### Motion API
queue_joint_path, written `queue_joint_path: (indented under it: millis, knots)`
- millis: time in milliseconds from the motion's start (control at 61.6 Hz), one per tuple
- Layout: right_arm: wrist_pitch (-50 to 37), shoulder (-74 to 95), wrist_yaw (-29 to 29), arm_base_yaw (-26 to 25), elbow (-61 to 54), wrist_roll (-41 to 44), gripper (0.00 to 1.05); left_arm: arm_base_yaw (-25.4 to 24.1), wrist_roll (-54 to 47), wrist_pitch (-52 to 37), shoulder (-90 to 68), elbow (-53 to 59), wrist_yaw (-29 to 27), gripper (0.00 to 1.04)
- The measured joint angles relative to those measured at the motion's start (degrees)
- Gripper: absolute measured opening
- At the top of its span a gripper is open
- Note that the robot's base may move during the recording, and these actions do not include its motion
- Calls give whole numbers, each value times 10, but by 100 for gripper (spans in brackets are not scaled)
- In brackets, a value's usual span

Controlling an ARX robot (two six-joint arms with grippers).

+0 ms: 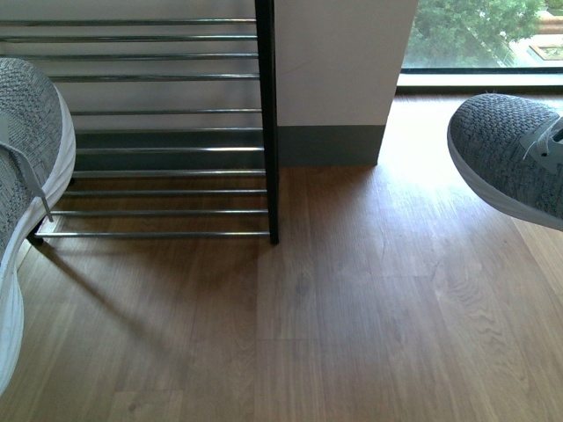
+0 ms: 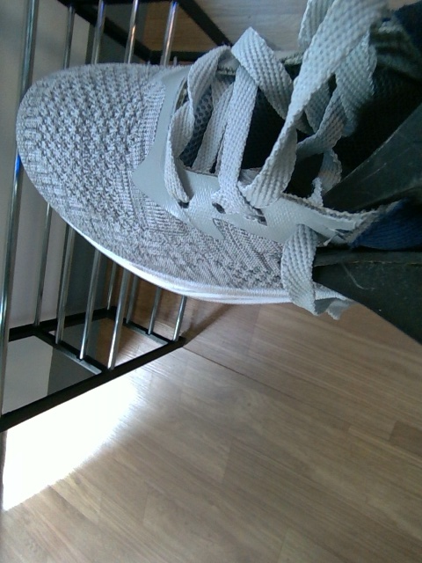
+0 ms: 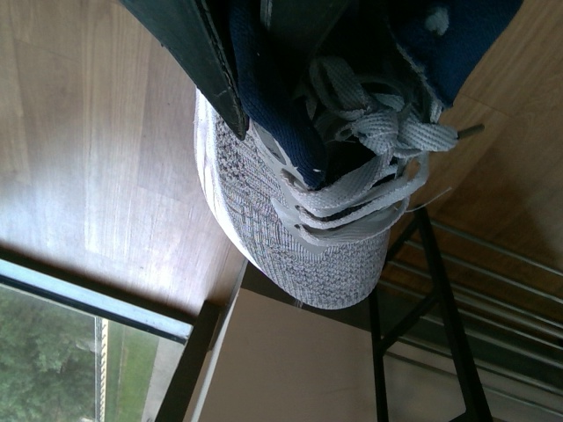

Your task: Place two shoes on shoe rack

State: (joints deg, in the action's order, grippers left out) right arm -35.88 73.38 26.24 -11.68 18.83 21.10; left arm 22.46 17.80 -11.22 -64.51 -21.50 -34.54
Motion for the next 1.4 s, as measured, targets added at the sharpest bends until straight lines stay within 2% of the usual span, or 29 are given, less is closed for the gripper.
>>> queue_joint_path:
  millis: [617, 1395]
  knots:
    - [0, -1, 13, 7, -1, 0, 1, -5, 0, 0, 0, 0, -11, 2]
    - [0, 0, 1, 2, -4, 1, 1, -1, 0, 0, 0, 0, 1, 2]
